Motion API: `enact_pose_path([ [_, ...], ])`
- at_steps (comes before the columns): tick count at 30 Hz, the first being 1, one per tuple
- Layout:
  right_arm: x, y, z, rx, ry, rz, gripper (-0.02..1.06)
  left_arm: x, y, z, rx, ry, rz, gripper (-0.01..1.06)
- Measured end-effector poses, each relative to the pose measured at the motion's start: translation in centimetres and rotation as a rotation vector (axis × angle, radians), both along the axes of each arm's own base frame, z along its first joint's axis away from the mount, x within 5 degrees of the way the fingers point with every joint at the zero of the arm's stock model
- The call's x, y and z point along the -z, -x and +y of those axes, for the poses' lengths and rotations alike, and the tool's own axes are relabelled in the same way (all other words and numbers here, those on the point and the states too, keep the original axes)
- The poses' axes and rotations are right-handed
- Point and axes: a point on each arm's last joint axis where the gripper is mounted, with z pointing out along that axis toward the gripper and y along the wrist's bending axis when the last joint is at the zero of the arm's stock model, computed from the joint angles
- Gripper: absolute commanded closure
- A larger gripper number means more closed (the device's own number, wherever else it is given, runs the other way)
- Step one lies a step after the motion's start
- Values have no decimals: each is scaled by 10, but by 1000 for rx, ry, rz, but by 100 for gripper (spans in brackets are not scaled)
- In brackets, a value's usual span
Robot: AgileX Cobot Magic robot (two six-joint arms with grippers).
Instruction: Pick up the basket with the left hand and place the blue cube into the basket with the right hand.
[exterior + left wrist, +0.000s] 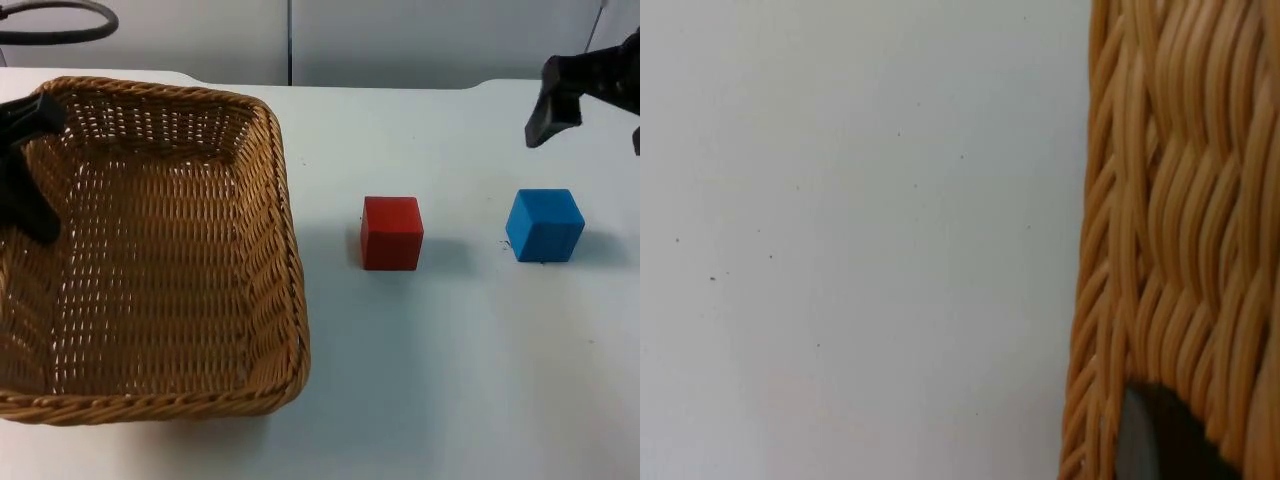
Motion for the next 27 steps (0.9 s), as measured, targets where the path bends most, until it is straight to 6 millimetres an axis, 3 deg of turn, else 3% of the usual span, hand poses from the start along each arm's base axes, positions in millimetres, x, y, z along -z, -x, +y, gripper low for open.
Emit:
enact_pose_path([
  [6, 31, -6, 4, 60, -21, 70, 6, 0, 0, 0, 1, 1, 1, 105],
  [18, 63, -10, 4, 89, -21, 114, 8, 0, 0, 0, 5, 2, 3, 105],
  [27, 74, -14, 5, 94, -20, 100, 37, 0, 0, 0, 7, 2, 2, 105],
])
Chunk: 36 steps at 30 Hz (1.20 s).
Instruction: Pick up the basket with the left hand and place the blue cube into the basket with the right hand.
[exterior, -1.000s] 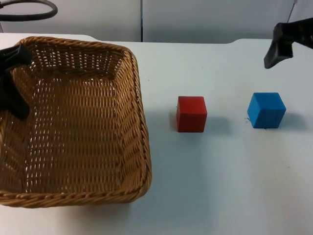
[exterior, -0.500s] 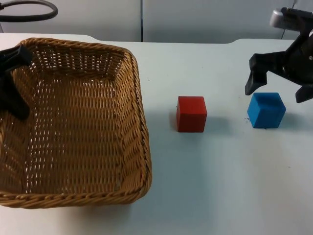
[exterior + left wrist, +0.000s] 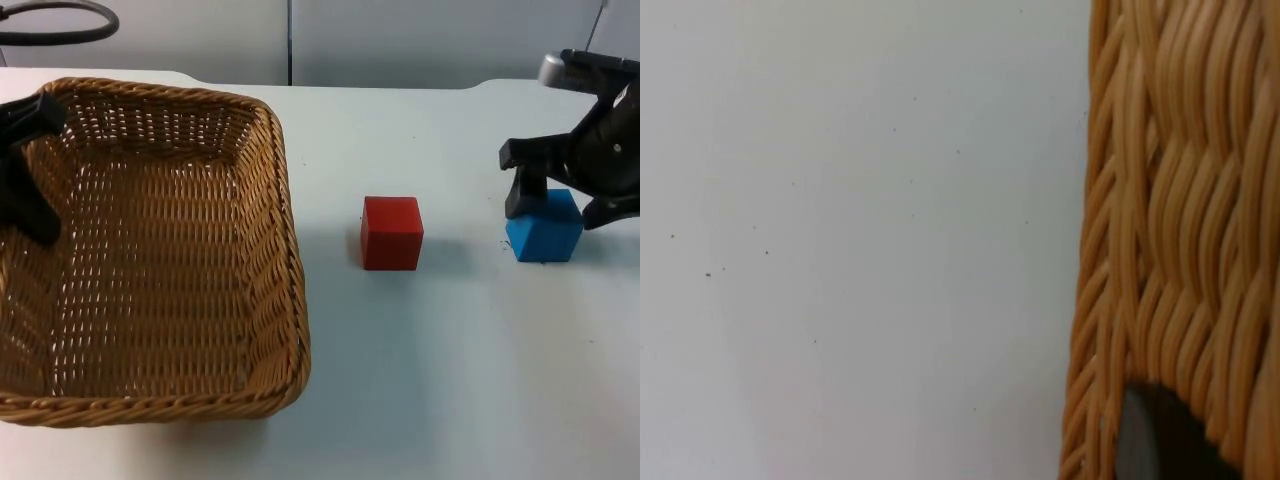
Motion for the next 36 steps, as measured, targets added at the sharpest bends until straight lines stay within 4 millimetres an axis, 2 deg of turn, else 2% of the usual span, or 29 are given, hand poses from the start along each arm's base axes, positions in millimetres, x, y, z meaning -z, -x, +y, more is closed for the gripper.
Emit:
enact_pose_path([
  [4, -1, -1, 0, 1, -1, -11, 60, 0, 0, 0, 1, 1, 1, 105],
  [5, -1, -1, 0, 1, -1, -11, 60, 0, 0, 0, 1, 1, 1, 105],
  [9, -1, -1, 0, 1, -1, -11, 88, 0, 0, 0, -1, 3, 1, 105],
  [10, -1, -1, 0, 1, -1, -11, 88, 0, 0, 0, -2, 4, 1, 105],
  [12, -1, -1, 0, 2, -3, -12, 105, 0, 0, -1, -6, 9, 1, 105],
  [16, -1, -1, 0, 2, -3, -12, 105, 0, 0, -1, -9, 11, -1, 105],
  [21, -14, 1, 0, 0, -7, -12, 105, 0, -2, -3, -33, 44, -3, 105],
  [24, -40, 6, 0, -3, -16, -35, 105, 5, -5, -4, -43, 69, 8, 105],
  [25, -40, 6, 0, -3, -16, -35, 105, 5, -5, -4, -43, 69, 8, 105],
  [29, -95, 20, 2, -41, -24, -113, 105, 16, -6, -5, -36, 72, 35, 105],
  [30, -95, 20, 2, -41, -24, -113, 105, 16, -6, -5, -36, 72, 35, 105],
  [34, -142, 41, 18, -117, -33, -195, 105, 22, -7, -5, -28, 71, 50, 105],
  [35, -142, 41, 18, -117, -33, -195, 105, 22, -7, -5, -28, 71, 50, 105],
  [36, -153, 47, 25, -141, -39, -226, 105, 22, -7, -5, -26, 70, 49, 105],
])
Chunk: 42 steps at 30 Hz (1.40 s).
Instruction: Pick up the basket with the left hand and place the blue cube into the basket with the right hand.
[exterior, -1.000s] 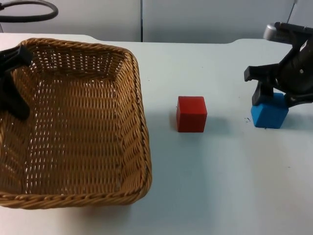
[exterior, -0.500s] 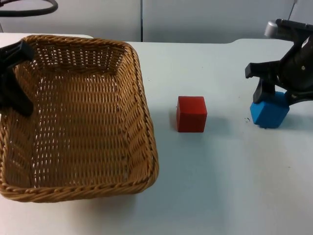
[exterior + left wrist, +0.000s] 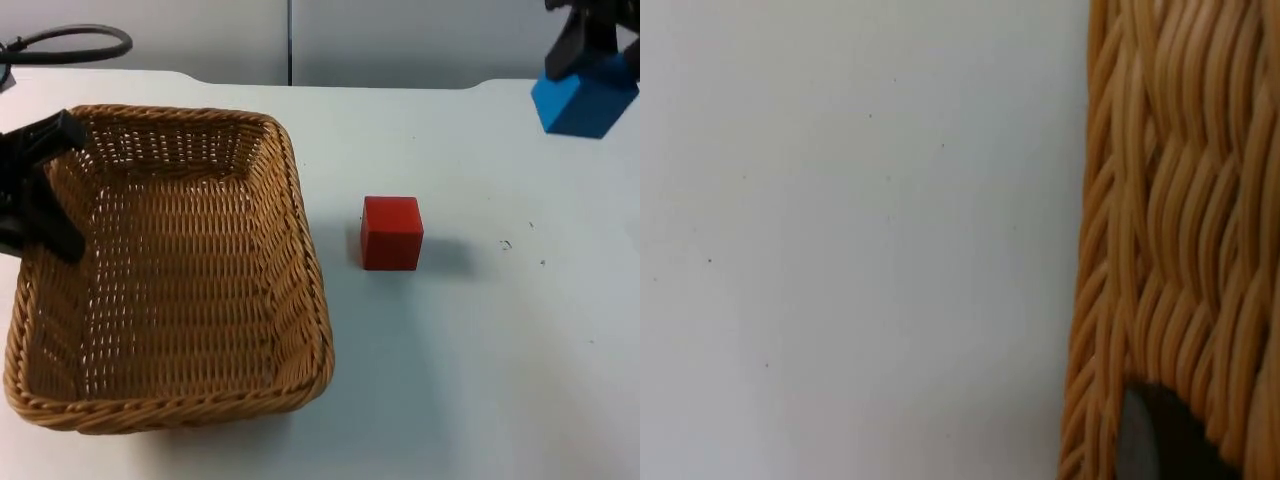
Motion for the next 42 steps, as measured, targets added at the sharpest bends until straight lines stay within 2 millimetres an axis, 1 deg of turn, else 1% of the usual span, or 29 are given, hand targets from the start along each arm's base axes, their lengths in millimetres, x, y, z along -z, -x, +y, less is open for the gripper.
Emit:
enact_pose_path([
  [1, -9, 6, 7, -22, -6, -24, 105, -1, -1, 0, 0, 0, -2, 105],
  [3, -28, 19, 27, -86, -23, -86, 105, -4, -4, 0, 2, 3, -17, 105],
  [4, -28, 19, 27, -86, -23, -86, 105, -4, -4, 0, 2, 3, -17, 105],
  [5, -36, 27, 41, -132, -36, -126, 105, -7, -7, -1, 2, 7, -28, 105],
  [7, -43, 37, 64, -197, -57, -163, 105, -12, -12, -5, 15, 7, -50, 105],
  [8, -45, 41, 73, -222, -66, -180, 105, -14, -14, -8, 21, 10, -59, 105],
  [9, -45, 41, 73, -222, -66, -180, 105, -14, -14, -8, 21, 10, -59, 105],
  [13, -39, 51, 115, -328, -92, -218, 105, -15, -14, -12, 28, 19, -60, 105],
  [14, -39, 51, 115, -328, -92, -218, 105, -15, -14, -12, 28, 19, -60, 105],
  [15, -38, 51, 125, -350, -99, -228, 105, -15, -14, -12, 29, 20, -58, 105],
  [16, -34, 52, 140, -380, -106, -228, 105, -15, -14, -12, 30, 21, -57, 105],
  [18, -29, 50, 159, -413, -111, -229, 105, -14, -14, -12, 33, 24, -49, 105],
  [19, -29, 50, 159, -413, -111, -229, 105, -14, -14, -12, 33, 24, -49, 105],
  [22, -15, 46, 185, -455, -107, -209, 105, -12, -14, -12, 33, 27, -41, 105],
  [23, -15, 46, 185, -455, -107, -209, 105, -12, -14, -12, 33, 27, -41, 105],
  [27, 11, 39, 216, -499, -89, -167, 105, -12, -14, -13, 28, 34, -41, 105],
  [28, 11, 39, 216, -499, -89, -167, 105, -12, -14, -13, 28, 34, -41, 105],
  [32, 38, 33, 231, -516, -60, -113, 105, -12, -14, -13, 27, 37, -39, 105],
  [33, 38, 33, 231, -516, -60, -113, 105, -12, -14, -13, 27, 37, -39, 105],
  [37, 67, 28, 237, -519, -31, -61, 105, -12, -14, -13, 25, 39, -39, 105],
  [38, 67, 28, 237, -519, -31, -61, 105, -12, -14, -13, 25, 39, -39, 105],
  [40, 81, 26, 239, -519, -16, -36, 105, -12, -14, -13, 25, 39, -39, 105],
  [42, 88, 26, 240, -520, -7, -20, 105, -12, -14, -13, 25, 39, -39, 105],
])
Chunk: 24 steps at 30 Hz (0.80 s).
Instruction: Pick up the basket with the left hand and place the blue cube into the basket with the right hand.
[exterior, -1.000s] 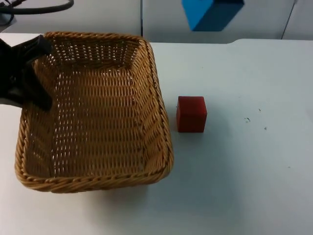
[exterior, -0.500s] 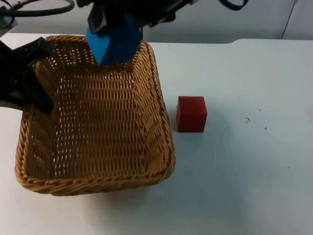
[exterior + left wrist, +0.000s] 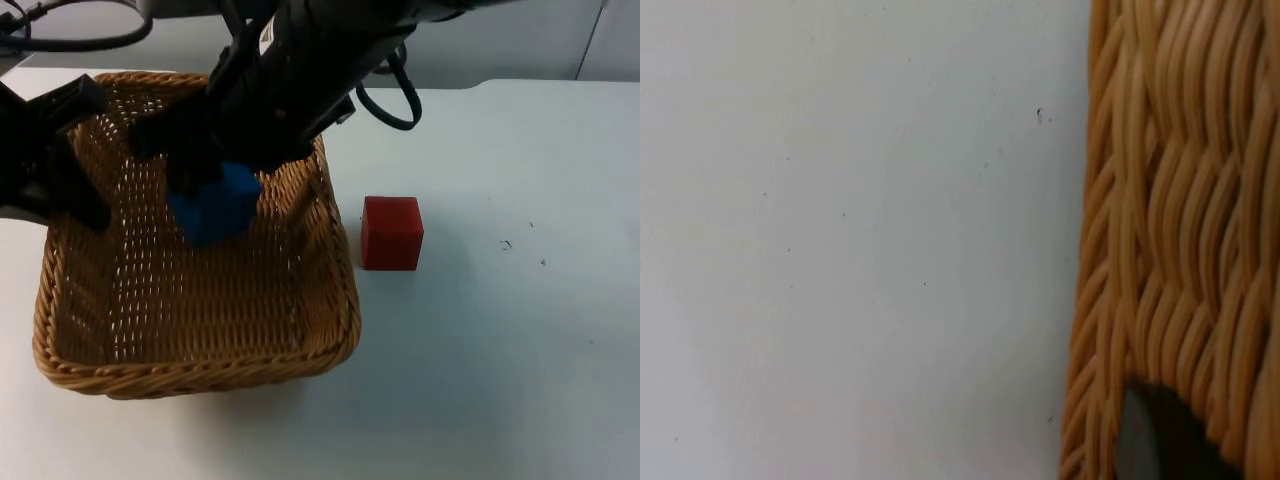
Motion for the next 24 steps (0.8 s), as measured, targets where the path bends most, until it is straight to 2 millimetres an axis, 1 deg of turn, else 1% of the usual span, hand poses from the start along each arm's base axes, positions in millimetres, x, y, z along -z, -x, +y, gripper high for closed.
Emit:
enact_pose_path([
  [6, 5, 0, 0, 0, 7, 7, 105, 0, 0, 0, 0, 0, 0, 105],
  [8, 5, 0, 0, 0, 7, 7, 101, 0, 0, 0, 0, 0, 0, 105],
  [9, 5, -1, 1, 0, 6, 6, 97, 0, 0, 0, 0, 0, 0, 105],
  [10, 5, -1, 1, 0, 6, 6, 89, 0, 0, 0, 0, 0, 0, 105],
  [11, 5, -1, 1, 0, 5, 4, 89, 0, 0, 0, 2, 0, -1, 105],
  [12, 5, -1, 1, 0, 5, 4, 82, 0, 0, 0, 2, 0, -1, 105],
  [14, 5, -1, 1, 0, 5, 4, 62, 0, 0, 0, 2, 0, -1, 105],
  [16, 5, -1, 1, 0, 5, 4, 47, 0, 0, 0, 2, 0, -1, 105],
  [17, 5, -1, 1, 0, 5, 4, 47, 0, 0, 0, 2, 0, -1, 105],
  [19, 5, -1, 1, -1, 6, 4, 34, 0, 0, 0, 2, 0, -1, 105],
  [21, 4, -1, 1, -1, 4, 2, 25, 0, 0, 0, 2, 0, -1, 105],
  [24, -7, 0, -1, -9, 1, -21, 25, 0, 0, 0, 2, 0, -1, 105],
])
